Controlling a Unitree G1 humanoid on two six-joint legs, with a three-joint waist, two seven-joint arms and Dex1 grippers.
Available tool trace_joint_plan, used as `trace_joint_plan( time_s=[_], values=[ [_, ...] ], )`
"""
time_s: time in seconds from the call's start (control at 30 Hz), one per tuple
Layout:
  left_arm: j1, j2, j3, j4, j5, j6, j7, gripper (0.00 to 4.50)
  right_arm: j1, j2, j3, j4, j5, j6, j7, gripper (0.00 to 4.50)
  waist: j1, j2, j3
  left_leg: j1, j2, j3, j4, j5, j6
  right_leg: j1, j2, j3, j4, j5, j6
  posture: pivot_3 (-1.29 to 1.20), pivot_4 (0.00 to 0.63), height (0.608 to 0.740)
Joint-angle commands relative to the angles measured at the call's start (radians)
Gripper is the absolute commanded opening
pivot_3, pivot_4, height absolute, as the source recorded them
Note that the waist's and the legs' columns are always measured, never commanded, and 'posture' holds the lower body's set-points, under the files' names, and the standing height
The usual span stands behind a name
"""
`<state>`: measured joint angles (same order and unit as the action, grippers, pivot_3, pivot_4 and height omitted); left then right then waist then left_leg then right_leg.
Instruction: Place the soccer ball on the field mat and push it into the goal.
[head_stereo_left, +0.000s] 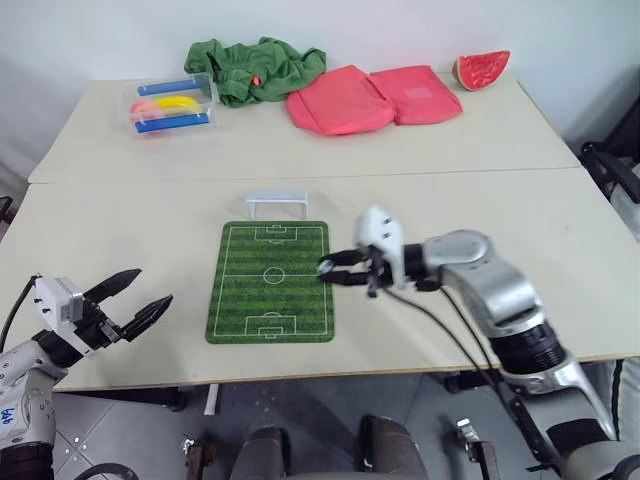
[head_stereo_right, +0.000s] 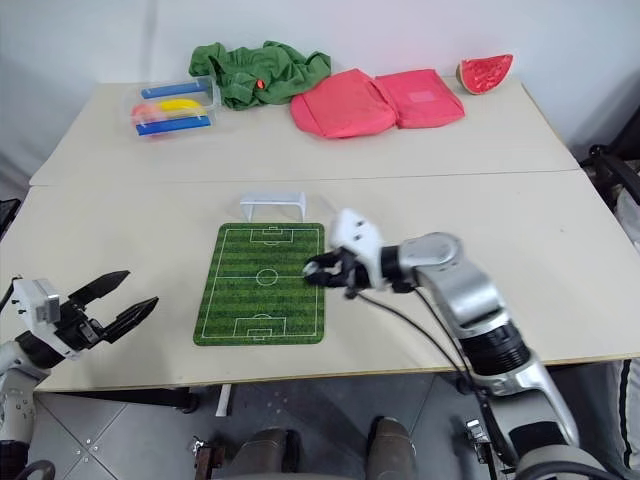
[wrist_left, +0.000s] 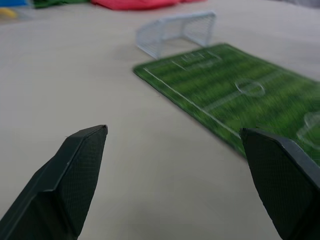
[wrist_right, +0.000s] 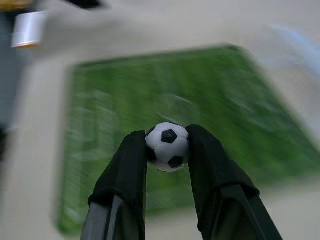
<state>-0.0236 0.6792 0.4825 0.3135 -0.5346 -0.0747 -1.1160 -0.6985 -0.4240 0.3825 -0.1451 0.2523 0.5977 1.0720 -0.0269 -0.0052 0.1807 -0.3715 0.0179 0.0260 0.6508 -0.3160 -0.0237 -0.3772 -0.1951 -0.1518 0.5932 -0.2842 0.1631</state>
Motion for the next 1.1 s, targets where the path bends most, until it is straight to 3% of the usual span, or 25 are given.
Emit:
trace_joint_plan(
  time_s=[0.03, 0.33, 1.1],
  values=[
    [-0.015, 0.022, -0.008, 0.034, 0.003, -0.049, -0.072, 4.5, -0.051, 0.086, 0.118, 0.048, -0.076, -0.044, -0.028, 0.85, 0.0, 0.0, 0.0, 0.0, 0.0, 0.0, 0.0, 0.0, 0.0, 0.0, 0.0, 0.0, 0.0, 0.0, 0.0, 0.0, 0.15, 0.74],
    [0.062, -0.004, 0.012, 0.011, -0.03, -0.089, -0.136, 4.5, -0.056, 0.225, 0.241, 0.192, -0.188, -0.137, -0.08, 0.85, -0.005, -0.001, -0.001, 0.0, 0.0, 0.0, -0.001, 0.0, 0.0, -0.001, 0.0, 0.0, 0.001, 0.0, 0.0, 0.0, 0.15, 0.74],
    [0.089, -0.026, 0.028, -0.079, -0.05, -0.048, -0.045, 4.5, -0.035, 0.232, 0.213, 0.272, -0.224, -0.219, -0.045, 0.85, -0.004, -0.001, -0.001, 0.001, 0.001, 0.0, 0.0, 0.0, 0.0, -0.001, 0.0, 0.0, 0.001, 0.0, 0.0, 0.0, 0.15, 0.74]
  ],
)
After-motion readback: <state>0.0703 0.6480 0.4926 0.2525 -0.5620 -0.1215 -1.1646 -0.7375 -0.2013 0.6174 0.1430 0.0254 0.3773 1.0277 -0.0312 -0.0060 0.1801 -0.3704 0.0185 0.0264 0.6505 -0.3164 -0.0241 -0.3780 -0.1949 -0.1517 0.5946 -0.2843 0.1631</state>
